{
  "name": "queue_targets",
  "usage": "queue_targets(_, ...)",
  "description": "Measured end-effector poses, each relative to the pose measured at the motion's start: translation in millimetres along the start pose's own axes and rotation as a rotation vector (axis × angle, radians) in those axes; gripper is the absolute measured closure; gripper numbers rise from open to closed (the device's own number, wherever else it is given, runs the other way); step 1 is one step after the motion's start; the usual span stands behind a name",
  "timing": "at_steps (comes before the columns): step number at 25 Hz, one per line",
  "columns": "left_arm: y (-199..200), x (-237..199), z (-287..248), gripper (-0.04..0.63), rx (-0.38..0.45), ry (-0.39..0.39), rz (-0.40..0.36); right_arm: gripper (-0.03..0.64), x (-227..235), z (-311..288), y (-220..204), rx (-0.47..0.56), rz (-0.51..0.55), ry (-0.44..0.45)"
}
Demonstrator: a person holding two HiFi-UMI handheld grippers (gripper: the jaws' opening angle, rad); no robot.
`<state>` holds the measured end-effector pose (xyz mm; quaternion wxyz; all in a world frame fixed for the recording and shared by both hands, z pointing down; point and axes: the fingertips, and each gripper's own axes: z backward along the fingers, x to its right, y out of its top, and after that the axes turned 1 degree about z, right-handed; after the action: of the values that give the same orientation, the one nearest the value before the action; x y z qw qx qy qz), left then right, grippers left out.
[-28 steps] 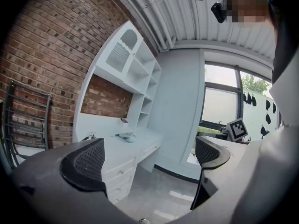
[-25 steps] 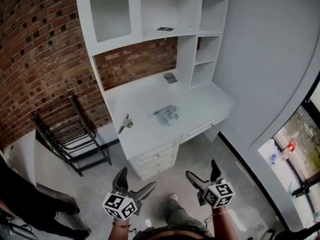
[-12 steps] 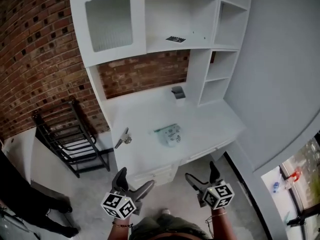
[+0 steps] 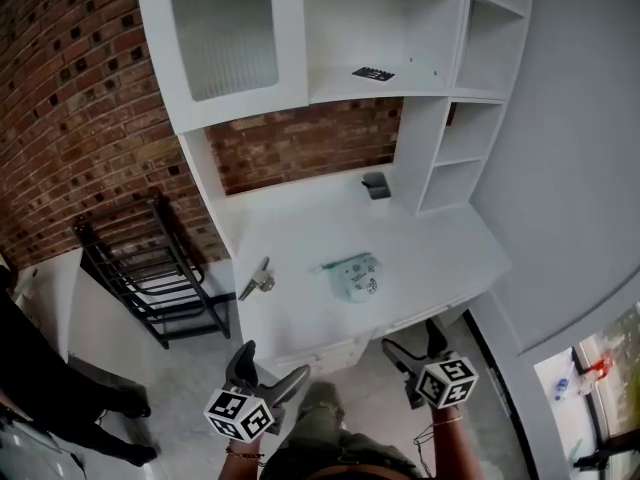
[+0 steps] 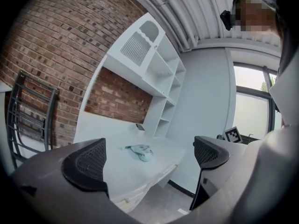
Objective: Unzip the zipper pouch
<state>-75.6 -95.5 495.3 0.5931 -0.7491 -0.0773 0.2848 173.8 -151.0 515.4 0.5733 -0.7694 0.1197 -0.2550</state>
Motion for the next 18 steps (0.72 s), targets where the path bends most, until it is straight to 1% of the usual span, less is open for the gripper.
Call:
queue_targets(3, -1.6, -9.3, -12.3, 0.028, -0.014, -0.001, 0.014, 0.089, 17.6, -22.1, 1.7, -0.028, -0.006, 0.0)
queue_targets(6, 1.3, -19.4, -29.7, 0.028, -0.019, -0.008, 0.014, 0.089, 30.3, -47.7, 6.4, -0.06, -0.03, 0.025)
queue_targets(10, 10.1, -33.0, -60.6, 0.028, -0.024, -0.019, -0.008, 0.089, 54.2, -78.7, 9.0, -0.128, 0.023, 0.016)
queue_targets(13, 16.9, -41.8, -81.7, 0.028, -0.026, -0.027, -0.019, 0.091, 68.1, -101.6, 9.7, -0.166, 0.038, 0.023)
queue_targets(18, 22.4, -65.0, -112.1, 0.028, -0.039, -0.026, 0.006, 0.117, 85.1, -153.2, 2.3, -0.262, -0.039, 0.106)
